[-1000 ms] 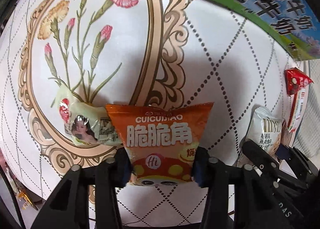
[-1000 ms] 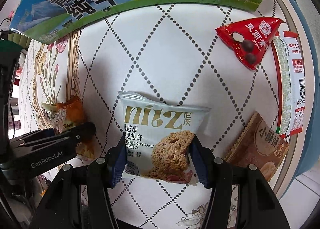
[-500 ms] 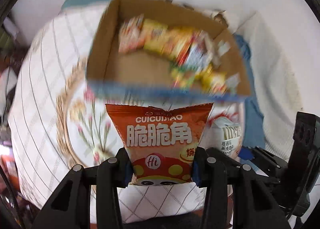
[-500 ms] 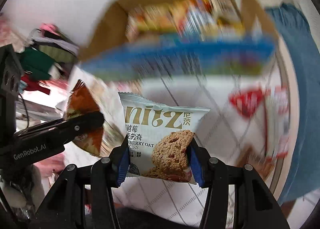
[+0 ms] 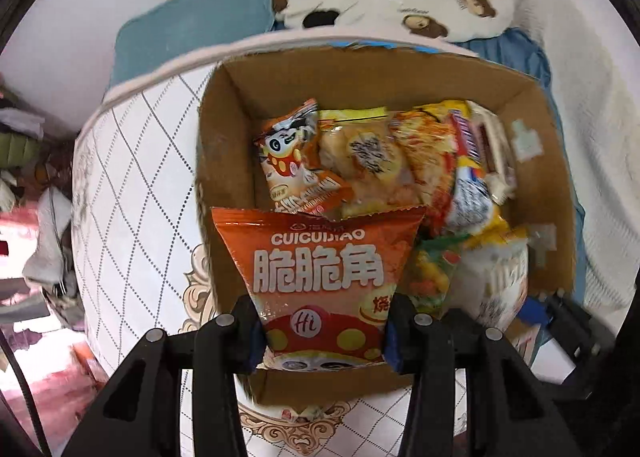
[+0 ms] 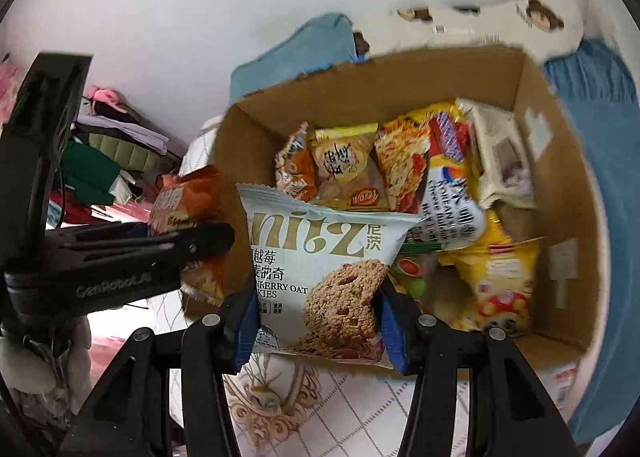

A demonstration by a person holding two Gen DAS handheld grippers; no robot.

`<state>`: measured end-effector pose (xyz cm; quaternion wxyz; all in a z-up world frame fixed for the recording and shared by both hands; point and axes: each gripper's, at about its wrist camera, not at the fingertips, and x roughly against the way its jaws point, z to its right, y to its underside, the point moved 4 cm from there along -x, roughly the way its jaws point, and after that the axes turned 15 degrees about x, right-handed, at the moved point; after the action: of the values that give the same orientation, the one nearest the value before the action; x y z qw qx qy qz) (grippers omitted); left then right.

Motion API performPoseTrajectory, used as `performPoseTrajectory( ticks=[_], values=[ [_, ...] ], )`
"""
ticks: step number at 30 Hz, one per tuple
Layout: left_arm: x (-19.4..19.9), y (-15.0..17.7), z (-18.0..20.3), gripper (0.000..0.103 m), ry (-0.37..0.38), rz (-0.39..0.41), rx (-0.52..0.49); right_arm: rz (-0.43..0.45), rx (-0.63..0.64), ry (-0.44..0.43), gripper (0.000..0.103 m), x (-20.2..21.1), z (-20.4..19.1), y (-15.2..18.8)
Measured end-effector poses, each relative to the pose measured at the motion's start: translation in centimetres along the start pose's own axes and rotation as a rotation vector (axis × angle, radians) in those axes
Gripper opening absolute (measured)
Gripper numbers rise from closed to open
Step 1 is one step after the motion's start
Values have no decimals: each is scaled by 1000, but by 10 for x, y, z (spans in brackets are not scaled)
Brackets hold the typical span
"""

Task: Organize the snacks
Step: 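Carry both packs into the box and open both tools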

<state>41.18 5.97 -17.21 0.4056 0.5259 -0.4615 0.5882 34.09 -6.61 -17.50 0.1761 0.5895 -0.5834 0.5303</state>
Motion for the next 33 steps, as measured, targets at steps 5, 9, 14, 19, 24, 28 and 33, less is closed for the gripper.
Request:
performPoseTrajectory(
  ticks=[5, 9, 14, 19, 24, 28, 33],
  values=[
    [-24, -12, 1, 42, -37, -72, -15, -66, -42, -15, 54, -40, 5, -1],
    [-40, -12, -1, 47, -58, -123, -14, -91, -69, -33, 56, -59, 7, -1],
    [-47, -13, -7, 79, -48, -127, 20, -187, -88, -21, 101, -84, 15, -1],
    [-51, -14, -9, 84, -23, -144, 32, -213, -110, 28, 101, -86, 31, 4],
    [-54, -8, -13, 84, -24, -128, 37, -221, -107, 99, 101, -77, 50, 6],
    [-51, 5, -12, 84, -2, -106, 62, -230, -102, 157, 101, -66, 65, 8],
    [-35, 26, -8, 84, 47, -46, 96, -218, -62, 224, 101, -39, 74, 13]
  ],
)
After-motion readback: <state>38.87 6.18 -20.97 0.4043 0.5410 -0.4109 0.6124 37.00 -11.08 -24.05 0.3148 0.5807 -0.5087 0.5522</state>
